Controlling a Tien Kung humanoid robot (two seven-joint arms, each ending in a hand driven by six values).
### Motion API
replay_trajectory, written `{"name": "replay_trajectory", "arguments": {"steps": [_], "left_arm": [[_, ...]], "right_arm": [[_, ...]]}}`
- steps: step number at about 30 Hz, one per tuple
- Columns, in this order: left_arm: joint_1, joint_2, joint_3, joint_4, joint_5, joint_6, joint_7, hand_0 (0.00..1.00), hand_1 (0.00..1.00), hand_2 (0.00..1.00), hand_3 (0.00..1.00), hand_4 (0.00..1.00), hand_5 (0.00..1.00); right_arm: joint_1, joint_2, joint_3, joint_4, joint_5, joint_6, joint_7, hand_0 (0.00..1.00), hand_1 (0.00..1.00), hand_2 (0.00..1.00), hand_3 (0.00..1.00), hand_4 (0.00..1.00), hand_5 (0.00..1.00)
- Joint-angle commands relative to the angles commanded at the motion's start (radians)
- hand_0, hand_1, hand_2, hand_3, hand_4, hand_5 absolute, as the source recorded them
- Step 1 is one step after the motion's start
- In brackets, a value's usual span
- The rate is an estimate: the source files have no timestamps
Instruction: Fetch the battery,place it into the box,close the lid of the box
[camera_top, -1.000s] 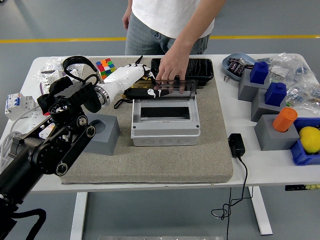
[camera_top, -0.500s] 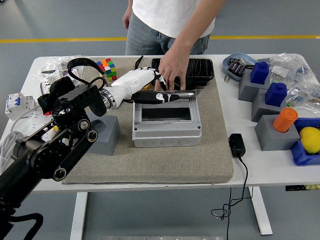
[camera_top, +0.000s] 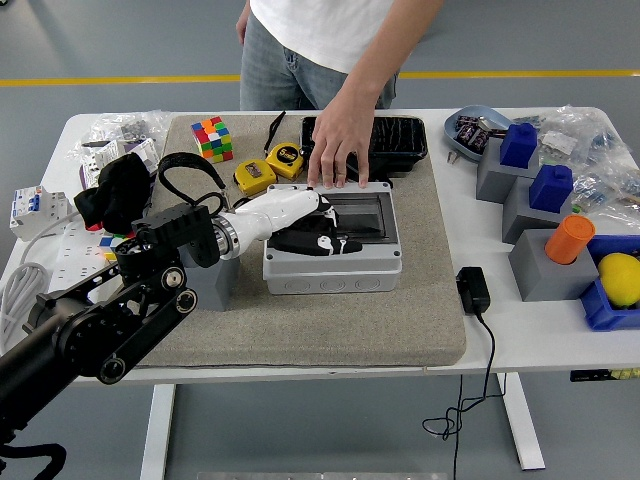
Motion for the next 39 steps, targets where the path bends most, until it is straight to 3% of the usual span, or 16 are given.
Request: {"name": "replay_trajectory", "arguments": {"steps": [5, 8, 9, 11, 13, 14, 16, 20, 21, 24, 26, 27, 31, 32, 33, 39], "left_arm": [[-0.005, -0.018, -0.056, -0.008, 0.019, 0.016, -0.011, 0.998, 0.905, 0.779, 0.451, 0.998, 0.998], [-0.003, -0.029, -0.111, -0.015, 0.006, 0.072, -0.041, 0.998, 0.905, 0.779, 0.451, 0.998, 0.998], [0.0, -0.033, -0.132, -0.018, -0.001, 0.086, -0.049, 0.998, 0.863, 0.763, 0.544, 0.998, 0.998], [0.013, -0.046, -0.182, -0.028, -0.032, 0.104, -0.075, 0.998, 0.863, 0.763, 0.544, 0.998, 0.998], [0.034, -0.06, -0.253, -0.039, -0.098, 0.108, -0.108, 0.998, 0.863, 0.763, 0.544, 0.998, 0.998], [0.042, -0.065, -0.288, -0.043, -0.14, 0.108, -0.122, 0.876, 0.848, 0.777, 0.678, 0.998, 0.998], [0.066, -0.074, -0.349, -0.05, -0.217, 0.099, -0.153, 0.876, 0.848, 0.777, 0.678, 0.998, 0.998], [0.109, -0.075, -0.464, -0.058, -0.391, 0.014, -0.151, 0.876, 0.848, 0.777, 0.678, 0.998, 0.998], [0.121, -0.073, -0.492, -0.06, -0.43, -0.011, -0.149, 0.852, 0.855, 0.81, 0.814, 0.998, 0.998], [0.15, -0.068, -0.579, -0.069, -0.56, -0.042, -0.152, 0.852, 0.855, 0.81, 0.814, 0.998, 0.998], [0.167, -0.063, -0.64, -0.072, -0.645, -0.024, -0.162, 0.852, 0.855, 0.81, 0.814, 0.998, 0.998], [0.177, -0.057, -0.671, -0.073, -0.684, 0.0, -0.173, 0.857, 0.902, 0.873, 0.89, 0.998, 0.998], [0.208, -0.042, -0.762, -0.081, -0.827, 0.07, -0.185, 0.857, 0.902, 0.873, 0.89, 0.998, 0.998], [0.221, -0.037, -0.794, -0.09, -0.792, 0.096, -0.182, 0.857, 0.902, 0.873, 0.89, 0.998, 0.998], [0.229, -0.034, -0.816, -0.098, -0.762, 0.115, -0.176, 0.981, 0.998, 0.998, 0.993, 0.998, 0.998], [0.297, -0.037, -0.961, -0.119, -0.511, 0.238, -0.161, 0.998, 0.998, 0.998, 0.998, 0.998, 0.998]], "right_arm": [[0.002, 0.001, -0.001, 0.0, 0.002, 0.0, 0.001, 0.826, 0.808, 0.777, 0.812, 0.998, 0.998], [0.003, 0.002, 0.002, 0.001, 0.001, 0.0, 0.001, 0.826, 0.808, 0.777, 0.812, 0.998, 0.998], [0.002, 0.002, 0.003, 0.0, 0.0, 0.0, 0.001, 0.826, 0.808, 0.776, 0.811, 0.998, 0.998], [0.001, 0.003, 0.007, 0.0, -0.003, 0.001, 0.001, 0.826, 0.808, 0.776, 0.811, 0.998, 0.998], [-0.001, 0.005, 0.008, -0.001, -0.004, 0.003, 0.0, 0.826, 0.808, 0.776, 0.811, 0.998, 0.998], [-0.001, 0.005, 0.008, -0.001, -0.004, 0.003, 0.0, 0.826, 0.808, 0.776, 0.811, 0.998, 0.998], [-0.002, 0.007, 0.01, -0.001, -0.006, 0.004, 0.0, 0.824, 0.808, 0.776, 0.811, 0.998, 0.998], [-0.002, 0.009, 0.013, 0.0, -0.006, 0.004, 0.0, 0.824, 0.808, 0.776, 0.811, 0.998, 0.998], [-0.002, 0.01, 0.014, 0.0, -0.007, 0.004, 0.0, 0.826, 0.808, 0.776, 0.811, 0.998, 0.998], [-0.002, 0.011, 0.018, 0.0, -0.009, 0.004, -0.001, 0.826, 0.808, 0.776, 0.811, 0.998, 0.998], [-0.002, 0.011, 0.019, 0.0, -0.011, 0.004, -0.001, 0.826, 0.808, 0.776, 0.811, 0.998, 0.998], [-0.002, 0.011, 0.02, 0.0, -0.011, 0.004, -0.001, 0.825, 0.806, 0.776, 0.811, 0.998, 0.998], [-0.005, 0.012, 0.021, 0.0, -0.013, 0.004, -0.002, 0.825, 0.806, 0.776, 0.811, 0.998, 0.998], [-0.006, 0.012, 0.022, 0.0, -0.014, 0.004, -0.003, 0.825, 0.806, 0.776, 0.811, 0.998, 0.998], [-0.007, 0.012, 0.023, 0.0, -0.015, 0.004, -0.003, 0.826, 0.807, 0.776, 0.811, 0.998, 0.998], [-0.012, 0.014, 0.023, 0.0, -0.02, 0.004, -0.003, 0.825, 0.807, 0.775, 0.81, 0.998, 0.998]]}}
